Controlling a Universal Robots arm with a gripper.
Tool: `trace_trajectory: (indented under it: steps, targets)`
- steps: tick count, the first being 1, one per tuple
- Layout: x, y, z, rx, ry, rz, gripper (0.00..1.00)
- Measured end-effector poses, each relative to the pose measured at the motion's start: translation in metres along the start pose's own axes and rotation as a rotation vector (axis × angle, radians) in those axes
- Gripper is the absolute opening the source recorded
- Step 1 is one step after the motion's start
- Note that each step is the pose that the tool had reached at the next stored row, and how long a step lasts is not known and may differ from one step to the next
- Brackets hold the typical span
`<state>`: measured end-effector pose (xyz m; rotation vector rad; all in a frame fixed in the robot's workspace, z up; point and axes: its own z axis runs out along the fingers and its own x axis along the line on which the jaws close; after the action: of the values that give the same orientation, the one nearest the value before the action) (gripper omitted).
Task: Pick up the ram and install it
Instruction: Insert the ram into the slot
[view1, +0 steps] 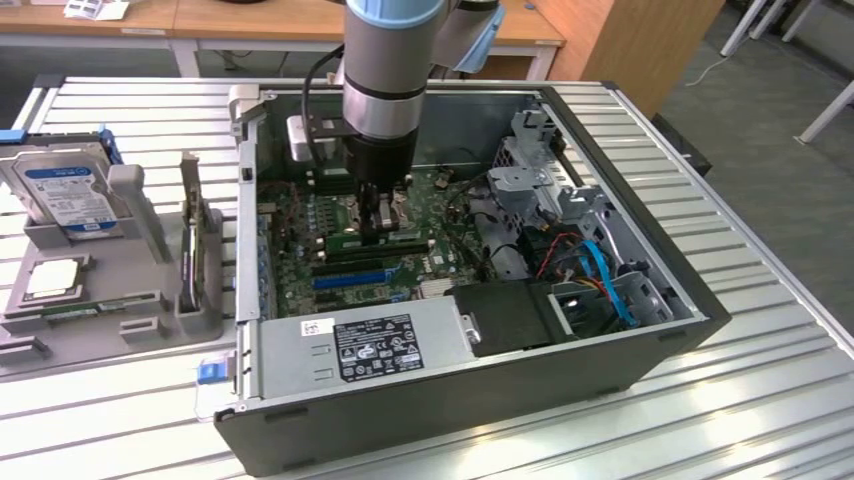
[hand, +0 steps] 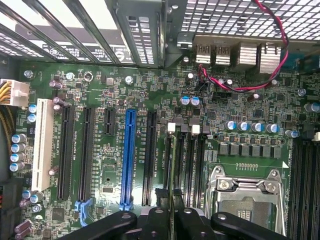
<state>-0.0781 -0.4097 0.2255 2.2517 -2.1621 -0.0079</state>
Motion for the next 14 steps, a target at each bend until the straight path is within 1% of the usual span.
trace_trajectory:
  steps: [14]
  targets:
    - [0.0001,-0.0003,0.0019,-0.0001,0.0001,0.000,0.13]
